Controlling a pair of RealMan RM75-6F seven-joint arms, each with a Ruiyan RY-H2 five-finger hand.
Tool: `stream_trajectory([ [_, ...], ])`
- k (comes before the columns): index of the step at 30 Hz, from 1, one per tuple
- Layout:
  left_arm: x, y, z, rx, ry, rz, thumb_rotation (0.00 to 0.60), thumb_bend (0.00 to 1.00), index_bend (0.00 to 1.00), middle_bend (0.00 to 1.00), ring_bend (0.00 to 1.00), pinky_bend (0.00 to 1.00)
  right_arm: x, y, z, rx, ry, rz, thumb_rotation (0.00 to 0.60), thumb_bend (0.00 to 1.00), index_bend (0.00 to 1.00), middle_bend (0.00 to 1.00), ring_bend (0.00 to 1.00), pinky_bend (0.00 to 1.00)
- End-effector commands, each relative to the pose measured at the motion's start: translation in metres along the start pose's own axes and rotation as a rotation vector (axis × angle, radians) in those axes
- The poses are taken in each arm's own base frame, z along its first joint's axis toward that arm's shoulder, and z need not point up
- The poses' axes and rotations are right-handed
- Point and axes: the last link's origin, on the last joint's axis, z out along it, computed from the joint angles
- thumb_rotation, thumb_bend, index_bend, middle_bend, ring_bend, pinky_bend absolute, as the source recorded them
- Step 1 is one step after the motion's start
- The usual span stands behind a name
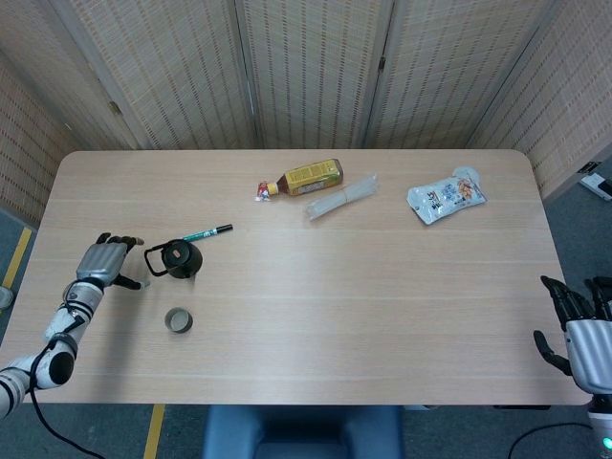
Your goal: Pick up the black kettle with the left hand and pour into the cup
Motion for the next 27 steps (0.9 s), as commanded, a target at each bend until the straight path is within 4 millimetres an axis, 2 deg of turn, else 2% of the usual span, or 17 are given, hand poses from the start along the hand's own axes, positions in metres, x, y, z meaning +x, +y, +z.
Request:
stream_trajectory([
  [1, -0.001, 0.005, 0.003, -0.007, -0.012, 0.026, 0.462, 0.19, 0.25, 0.25, 0.18, 0.0, 0.0, 0.0, 0.0, -0.002, 0.0, 0.001, 0.6, 0.39, 0.06, 0.18, 0.23, 0.05],
  [9, -0.004, 0.015, 0.006, -0.006, -0.027, 0.052, 0.465, 0.19, 0.27, 0.27, 0.19, 0.0, -0.002, 0.003, -0.002, -0.009, -0.002, 0.005, 0.6, 0.39, 0.06, 0.18, 0.23, 0.05],
  [18, -0.007, 0.025, -0.002, -0.043, -0.024, 0.065, 0.468, 0.19, 0.29, 0.29, 0.21, 0.0, -0.004, 0.004, -0.002, -0.013, -0.006, 0.009, 0.6, 0.39, 0.06, 0.18, 0.23, 0.05],
  [27, 0.004, 0.022, -0.006, -0.031, 0.057, 0.049, 0.462, 0.2, 0.27, 0.3, 0.23, 0.0, -0.004, 0.005, -0.002, -0.015, -0.007, 0.009, 0.6, 0.39, 0.06, 0.18, 0.23, 0.05],
])
